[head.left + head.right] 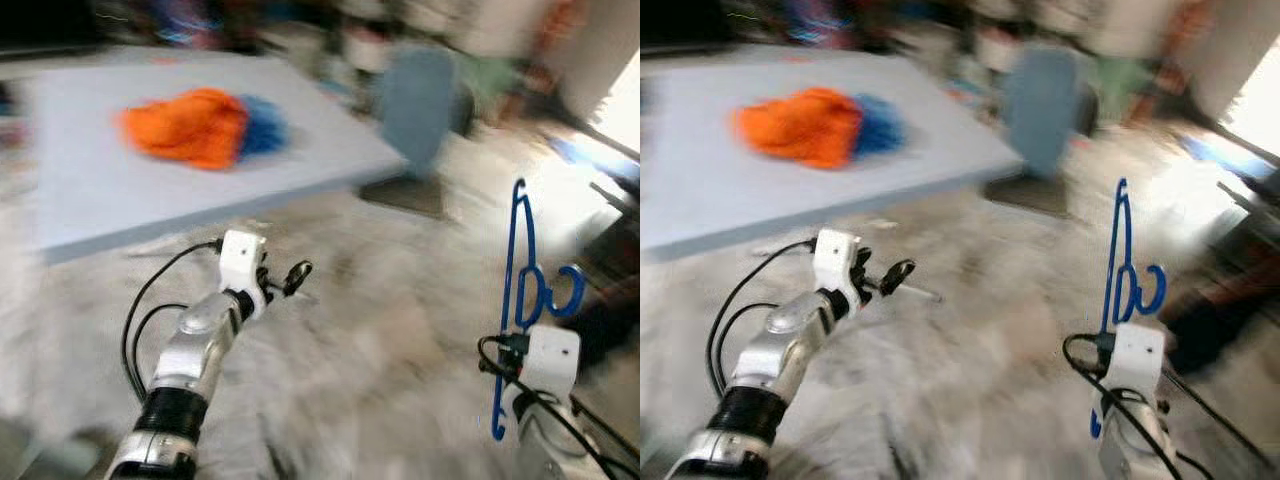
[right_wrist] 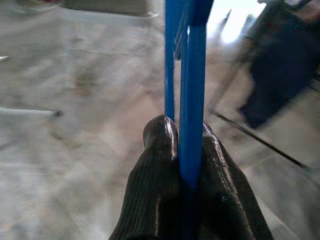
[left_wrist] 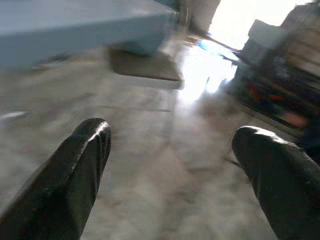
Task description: Hang hanger
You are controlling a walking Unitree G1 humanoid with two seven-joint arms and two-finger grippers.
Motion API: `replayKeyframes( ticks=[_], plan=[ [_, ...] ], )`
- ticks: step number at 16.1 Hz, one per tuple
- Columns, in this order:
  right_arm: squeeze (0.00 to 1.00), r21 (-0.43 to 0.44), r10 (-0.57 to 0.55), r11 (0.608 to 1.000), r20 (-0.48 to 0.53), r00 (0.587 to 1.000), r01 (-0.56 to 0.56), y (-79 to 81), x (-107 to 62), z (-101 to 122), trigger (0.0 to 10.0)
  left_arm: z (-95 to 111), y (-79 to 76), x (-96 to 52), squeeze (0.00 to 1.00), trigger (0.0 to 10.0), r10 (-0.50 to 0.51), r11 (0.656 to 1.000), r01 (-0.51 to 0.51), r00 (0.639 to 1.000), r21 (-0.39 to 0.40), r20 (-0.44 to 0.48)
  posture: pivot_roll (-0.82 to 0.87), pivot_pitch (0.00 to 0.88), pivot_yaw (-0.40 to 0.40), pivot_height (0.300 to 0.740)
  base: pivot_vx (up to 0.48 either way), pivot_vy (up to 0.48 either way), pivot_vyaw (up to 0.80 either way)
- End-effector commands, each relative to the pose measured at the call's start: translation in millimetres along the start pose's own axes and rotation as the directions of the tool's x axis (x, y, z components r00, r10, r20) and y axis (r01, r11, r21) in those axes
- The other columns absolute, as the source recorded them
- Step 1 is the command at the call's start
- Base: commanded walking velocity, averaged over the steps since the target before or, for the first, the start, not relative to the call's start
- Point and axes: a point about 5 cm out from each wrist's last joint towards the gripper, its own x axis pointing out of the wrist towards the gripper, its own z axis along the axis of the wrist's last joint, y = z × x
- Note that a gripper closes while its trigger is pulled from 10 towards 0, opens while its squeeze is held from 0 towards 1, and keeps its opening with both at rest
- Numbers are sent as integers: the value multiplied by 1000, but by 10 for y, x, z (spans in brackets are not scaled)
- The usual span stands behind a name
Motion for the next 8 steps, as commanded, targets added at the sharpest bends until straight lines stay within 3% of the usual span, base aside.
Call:
replayKeyframes(
  ticks=[1, 8],
  plan=[
    [0, 6, -14, 1000, 4, 1000, 14, -22, 7, 17, 10000, 15, -50, 27, 0, 10000, -25, 1000, 25, 1000, 15, 0, 46, 0, -98, 740, 0, 360, -769],
    [0, 8, -35, 999, 7, 999, 35, -18, 18, 21, 10000, 45, -43, 60, 0, 10000, -53, 998, 53, 999, 34, -1, 40, 0, -87, 740, 0, 328, -753]
  ],
)
